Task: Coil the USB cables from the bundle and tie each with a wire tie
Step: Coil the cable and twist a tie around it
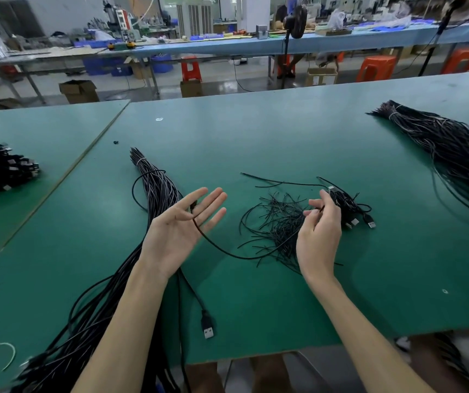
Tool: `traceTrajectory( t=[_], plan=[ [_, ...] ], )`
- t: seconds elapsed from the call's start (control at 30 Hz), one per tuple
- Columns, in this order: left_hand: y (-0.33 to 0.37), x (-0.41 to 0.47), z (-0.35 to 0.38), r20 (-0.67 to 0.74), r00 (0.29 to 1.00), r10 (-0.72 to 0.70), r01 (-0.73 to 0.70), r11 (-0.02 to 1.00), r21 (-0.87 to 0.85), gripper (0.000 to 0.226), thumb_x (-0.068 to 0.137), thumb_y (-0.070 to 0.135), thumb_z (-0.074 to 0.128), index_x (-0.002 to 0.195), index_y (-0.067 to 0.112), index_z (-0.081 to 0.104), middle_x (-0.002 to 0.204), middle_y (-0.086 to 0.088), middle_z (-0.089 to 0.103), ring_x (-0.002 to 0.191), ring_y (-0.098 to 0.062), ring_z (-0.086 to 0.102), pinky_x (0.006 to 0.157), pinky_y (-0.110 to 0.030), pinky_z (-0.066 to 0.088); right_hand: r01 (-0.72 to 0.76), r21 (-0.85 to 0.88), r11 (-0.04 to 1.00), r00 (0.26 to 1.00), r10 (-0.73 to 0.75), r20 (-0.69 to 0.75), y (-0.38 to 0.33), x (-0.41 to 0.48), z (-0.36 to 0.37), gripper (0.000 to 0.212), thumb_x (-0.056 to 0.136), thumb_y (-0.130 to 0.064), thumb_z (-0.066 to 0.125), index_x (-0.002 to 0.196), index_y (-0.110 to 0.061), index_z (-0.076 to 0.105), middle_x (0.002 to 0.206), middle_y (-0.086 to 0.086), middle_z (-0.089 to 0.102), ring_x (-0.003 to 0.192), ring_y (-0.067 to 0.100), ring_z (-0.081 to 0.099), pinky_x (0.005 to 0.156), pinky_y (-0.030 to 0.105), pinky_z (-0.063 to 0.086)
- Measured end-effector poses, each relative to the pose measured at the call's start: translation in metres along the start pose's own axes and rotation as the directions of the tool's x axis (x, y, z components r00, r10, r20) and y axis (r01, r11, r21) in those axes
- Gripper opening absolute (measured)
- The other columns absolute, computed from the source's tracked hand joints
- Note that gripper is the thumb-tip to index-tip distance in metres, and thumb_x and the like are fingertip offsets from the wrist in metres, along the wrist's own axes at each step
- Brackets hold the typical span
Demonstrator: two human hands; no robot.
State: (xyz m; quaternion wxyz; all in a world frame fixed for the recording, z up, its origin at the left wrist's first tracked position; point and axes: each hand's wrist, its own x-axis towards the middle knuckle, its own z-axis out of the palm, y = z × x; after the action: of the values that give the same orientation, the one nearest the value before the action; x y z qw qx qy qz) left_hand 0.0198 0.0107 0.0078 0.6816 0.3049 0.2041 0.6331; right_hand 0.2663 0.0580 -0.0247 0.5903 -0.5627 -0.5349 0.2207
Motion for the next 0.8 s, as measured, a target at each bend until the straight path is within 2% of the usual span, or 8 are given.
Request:
traceTrajectory(
  t=[0.1, 0.17, 0.27, 0.37, 0.43, 0.5, 0.6, 0.8],
  plan=[
    [0.0, 0.003, 0.001, -0.019, 0.996, 0.087, -0.087, 0.996, -0.009, 0.064, 0.101, -0.013, 0.031, 0.16, 0.013, 0.024, 0.148, -0.035, 0.046, 0.141, -0.043, 0.046, 0.108, -0.039, 0.049, 0.076, -0.036, 0.996, 0.996, -0.074, 0.046, -0.001, -0.003, 0.002, 0.041, 0.107, -0.003, 0.038, 0.147, -0.007, 0.046, 0.119, 0.003, 0.055, 0.103, 0.014, 0.058, 0.088, 0.021, 0.048],
    [-0.002, 0.005, -0.001, -0.029, 0.992, 0.12, -0.121, 0.992, -0.024, 0.073, 0.104, -0.011, 0.03, 0.163, 0.026, 0.007, 0.145, -0.035, 0.05, 0.139, -0.041, 0.05, 0.104, -0.035, 0.052, 0.139, -0.076, 0.987, 0.987, -0.132, 0.091, -0.002, -0.005, 0.002, 0.04, 0.107, -0.003, 0.039, 0.146, -0.008, 0.047, 0.116, 0.002, 0.055, 0.103, 0.017, 0.058, 0.087, 0.018, 0.046],
    [-0.006, 0.007, -0.004, -0.087, 0.987, 0.131, -0.132, 0.991, -0.003, 0.073, 0.106, -0.007, 0.033, 0.161, 0.018, -0.009, 0.143, -0.032, 0.054, 0.135, -0.039, 0.054, 0.096, -0.029, 0.056, 0.264, -0.143, 0.954, 0.954, -0.236, 0.183, -0.007, -0.011, 0.003, 0.04, 0.107, -0.004, 0.04, 0.146, -0.009, 0.048, 0.116, 0.0, 0.055, 0.103, 0.015, 0.057, 0.087, 0.022, 0.048],
    [-0.008, 0.007, -0.004, -0.195, 0.975, 0.104, -0.078, 0.988, 0.137, 0.037, 0.108, 0.0, 0.035, 0.143, -0.011, 0.034, 0.137, -0.019, 0.064, 0.122, -0.024, 0.067, 0.073, -0.017, 0.058, 0.352, -0.169, 0.921, 0.919, -0.305, 0.251, -0.01, -0.016, 0.005, 0.041, 0.105, -0.002, 0.042, 0.145, -0.008, 0.05, 0.117, 0.002, 0.057, 0.105, 0.018, 0.057, 0.091, 0.038, 0.053],
    [-0.009, 0.006, -0.004, -0.266, 0.96, 0.083, -0.027, 0.978, 0.207, 0.029, 0.106, 0.006, 0.043, 0.129, -0.009, 0.052, 0.119, -0.009, 0.074, 0.089, -0.009, 0.073, 0.051, -0.013, 0.049, 0.378, -0.174, 0.909, 0.906, -0.324, 0.273, -0.011, -0.018, 0.006, 0.042, 0.104, 0.001, 0.043, 0.144, -0.007, 0.051, 0.118, 0.004, 0.058, 0.106, 0.018, 0.058, 0.092, 0.042, 0.053],
    [-0.01, 0.005, -0.005, -0.28, 0.958, 0.066, -0.001, 0.974, 0.226, 0.026, 0.101, 0.016, 0.052, 0.118, -0.003, 0.058, 0.092, -0.001, 0.074, 0.06, -0.004, 0.059, 0.04, -0.014, 0.039, 0.384, -0.176, 0.906, 0.903, -0.329, 0.278, -0.011, -0.019, 0.006, 0.041, 0.104, 0.001, 0.044, 0.144, -0.008, 0.052, 0.118, 0.004, 0.058, 0.106, 0.017, 0.057, 0.093, 0.043, 0.052],
    [-0.011, 0.003, -0.005, -0.234, 0.972, -0.006, 0.066, 0.966, 0.249, 0.023, 0.104, 0.03, 0.053, 0.098, 0.01, 0.063, 0.069, 0.007, 0.055, 0.041, -0.003, 0.038, 0.038, -0.016, 0.032, 0.382, -0.182, 0.906, 0.906, -0.328, 0.268, -0.01, -0.02, 0.006, 0.038, 0.104, -0.001, 0.045, 0.141, -0.007, 0.053, 0.116, 0.004, 0.058, 0.105, 0.016, 0.056, 0.093, 0.042, 0.052],
    [-0.009, 0.001, -0.004, -0.122, 0.992, -0.018, 0.046, 0.971, 0.234, 0.035, 0.11, 0.034, 0.044, 0.089, 0.015, 0.065, 0.06, 0.01, 0.038, 0.038, -0.002, 0.024, 0.04, -0.019, 0.027, 0.437, -0.231, 0.87, 0.883, -0.364, 0.297, -0.009, -0.021, 0.008, 0.035, 0.103, -0.003, 0.047, 0.136, -0.004, 0.056, 0.114, 0.006, 0.06, 0.106, 0.02, 0.056, 0.097, 0.042, 0.051]
  ],
)
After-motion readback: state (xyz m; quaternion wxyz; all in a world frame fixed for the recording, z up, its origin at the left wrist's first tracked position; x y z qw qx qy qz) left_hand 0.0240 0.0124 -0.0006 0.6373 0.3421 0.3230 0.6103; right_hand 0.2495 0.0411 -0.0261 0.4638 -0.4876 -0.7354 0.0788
